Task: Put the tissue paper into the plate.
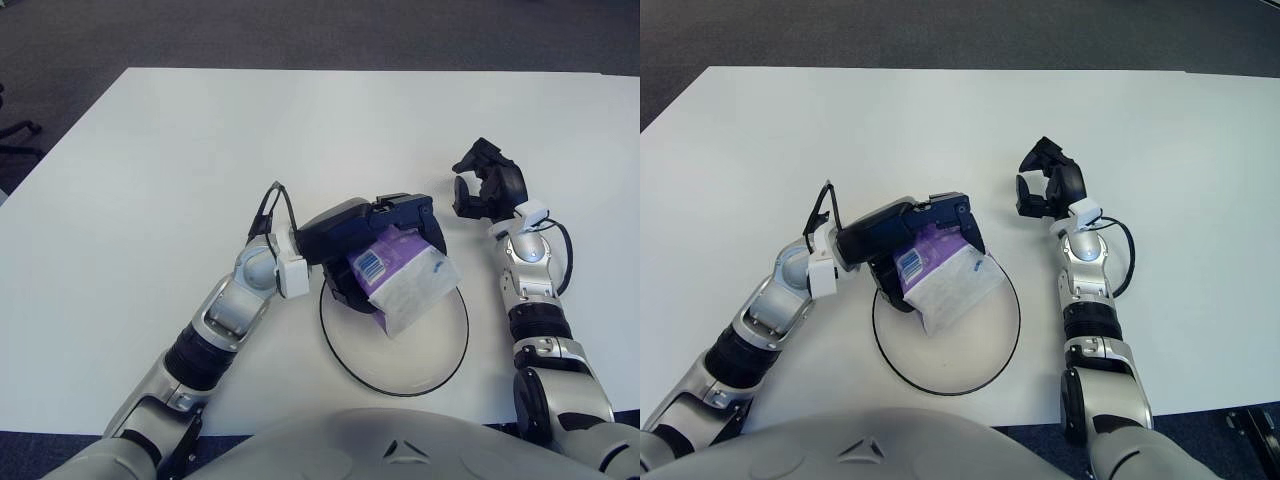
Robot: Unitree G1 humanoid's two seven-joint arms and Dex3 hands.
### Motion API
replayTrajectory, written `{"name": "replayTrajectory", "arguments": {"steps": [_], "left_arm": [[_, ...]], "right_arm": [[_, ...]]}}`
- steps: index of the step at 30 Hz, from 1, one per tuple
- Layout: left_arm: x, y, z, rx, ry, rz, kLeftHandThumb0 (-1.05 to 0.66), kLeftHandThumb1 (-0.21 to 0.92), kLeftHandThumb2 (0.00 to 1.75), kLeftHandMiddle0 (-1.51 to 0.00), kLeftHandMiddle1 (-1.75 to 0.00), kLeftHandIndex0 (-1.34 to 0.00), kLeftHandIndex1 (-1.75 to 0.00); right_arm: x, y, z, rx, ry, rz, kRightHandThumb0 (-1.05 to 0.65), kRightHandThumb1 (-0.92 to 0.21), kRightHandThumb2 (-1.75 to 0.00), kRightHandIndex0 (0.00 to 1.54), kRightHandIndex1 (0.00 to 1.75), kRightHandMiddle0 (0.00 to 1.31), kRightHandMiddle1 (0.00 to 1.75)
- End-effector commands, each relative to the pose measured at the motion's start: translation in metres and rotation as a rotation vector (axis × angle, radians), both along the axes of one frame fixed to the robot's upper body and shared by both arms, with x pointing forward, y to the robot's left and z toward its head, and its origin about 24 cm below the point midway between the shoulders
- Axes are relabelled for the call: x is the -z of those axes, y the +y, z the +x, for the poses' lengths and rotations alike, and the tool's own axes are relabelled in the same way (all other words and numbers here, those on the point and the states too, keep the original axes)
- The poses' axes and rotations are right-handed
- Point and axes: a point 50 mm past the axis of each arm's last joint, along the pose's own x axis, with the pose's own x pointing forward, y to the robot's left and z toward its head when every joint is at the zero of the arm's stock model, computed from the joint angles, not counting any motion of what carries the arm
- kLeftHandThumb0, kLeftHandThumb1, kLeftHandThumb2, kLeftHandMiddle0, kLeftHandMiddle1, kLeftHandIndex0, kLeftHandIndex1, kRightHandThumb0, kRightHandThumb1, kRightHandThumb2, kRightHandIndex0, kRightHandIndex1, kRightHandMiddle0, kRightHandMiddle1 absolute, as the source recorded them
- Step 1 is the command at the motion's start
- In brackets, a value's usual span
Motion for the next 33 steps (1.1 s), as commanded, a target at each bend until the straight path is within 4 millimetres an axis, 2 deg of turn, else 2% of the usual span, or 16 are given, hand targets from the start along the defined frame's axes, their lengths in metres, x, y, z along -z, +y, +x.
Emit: {"name": "replayTrajectory", "arguments": {"steps": [1, 11, 15, 22, 33], "left_arm": [[0.011, 0.001, 0.003, -0.024, -0.01, 0.058, 0.0, -0.05, 1.72, -0.85, -1.75, -0.72, -1.7], [0.021, 0.002, 0.009, -0.028, 0.01, 0.073, 0.0, -0.07, 1.74, -0.87, -1.75, -0.72, -1.7], [0.023, 0.001, 0.011, -0.043, -0.032, 0.053, 0.0, -0.03, 1.69, -0.84, -1.75, -0.71, -1.68], [0.027, 0.002, 0.013, -0.027, -0.006, 0.049, 0.0, -0.01, 1.66, -0.82, -1.75, -0.71, -1.66], [0.032, 0.005, 0.018, -0.057, -0.018, 0.101, 0.0, 0.01, 1.64, -0.8, -1.75, -0.69, -1.66]], "right_arm": [[0.075, 0.005, -0.042, 0.048, 0.271, 0.106, -0.46, -0.39, -1.22, 1.29, 1.75, 0.55, 1.75], [0.073, 0.005, -0.042, 0.053, 0.276, 0.088, -0.45, -0.41, -1.21, 1.28, 1.75, 0.54, 1.75], [0.073, 0.005, -0.042, 0.053, 0.278, 0.088, -0.45, -0.41, -1.2, 1.28, 1.75, 0.54, 1.75], [0.072, 0.005, -0.042, 0.053, 0.278, 0.093, -0.45, -0.42, -1.19, 1.28, 1.75, 0.53, 1.75], [0.071, 0.006, -0.044, 0.055, 0.267, 0.083, -0.45, -0.43, -1.18, 1.28, 1.75, 0.53, 1.75]]}}
